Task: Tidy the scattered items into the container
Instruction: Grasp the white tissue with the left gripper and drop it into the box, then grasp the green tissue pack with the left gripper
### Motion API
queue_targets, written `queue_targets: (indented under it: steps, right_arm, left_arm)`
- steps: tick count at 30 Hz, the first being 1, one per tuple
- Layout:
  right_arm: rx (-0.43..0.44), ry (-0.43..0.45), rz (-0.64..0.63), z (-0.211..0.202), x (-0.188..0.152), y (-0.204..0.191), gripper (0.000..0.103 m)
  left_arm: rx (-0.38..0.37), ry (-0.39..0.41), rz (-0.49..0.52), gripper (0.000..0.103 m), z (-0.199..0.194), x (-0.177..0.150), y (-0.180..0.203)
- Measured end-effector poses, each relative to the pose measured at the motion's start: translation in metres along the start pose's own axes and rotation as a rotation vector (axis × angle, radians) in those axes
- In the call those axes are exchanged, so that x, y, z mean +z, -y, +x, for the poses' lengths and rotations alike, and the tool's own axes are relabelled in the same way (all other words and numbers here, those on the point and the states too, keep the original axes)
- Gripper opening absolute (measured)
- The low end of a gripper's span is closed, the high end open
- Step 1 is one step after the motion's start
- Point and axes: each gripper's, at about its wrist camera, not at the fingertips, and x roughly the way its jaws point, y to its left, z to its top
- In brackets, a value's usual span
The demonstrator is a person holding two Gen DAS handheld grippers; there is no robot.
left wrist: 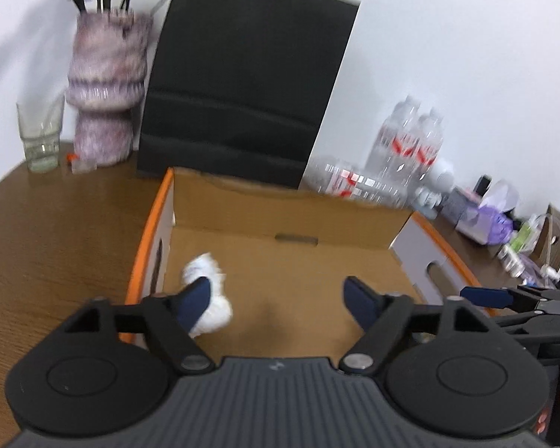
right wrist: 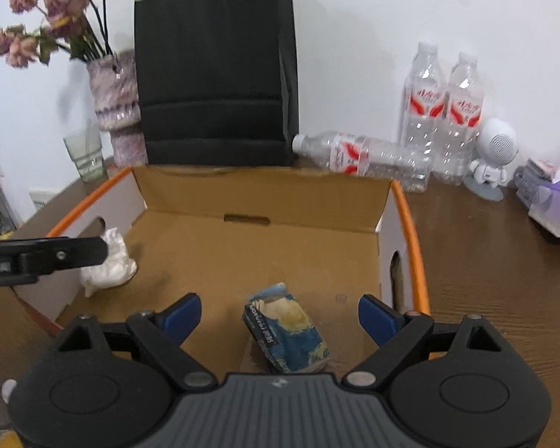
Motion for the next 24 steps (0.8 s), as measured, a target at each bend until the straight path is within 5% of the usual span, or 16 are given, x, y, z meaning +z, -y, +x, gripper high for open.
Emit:
queue_targets:
  steps: [4, 11, 24]
  right_arm:
    - [0.016, 0.102, 0.003, -0.046, -0.004, 0.002, 0.093]
    - [0.042, 0.192, 0.029, -0.122, -0.050, 0.009, 0.102]
    - [0.078, 0.151, 0.015, -0.195, -0.161, -0.037, 0.103]
  left_arm:
    - [-0.014, 0.067, 0.021, 0.101, -0.042, -0.001, 0.003]
    - [0.032, 0.053, 0.052, 0.103, -0.107, -0.047, -0.002]
    - [0.002, -0.042, 0.031, 0.103, -0.181, -0.142, 0.017]
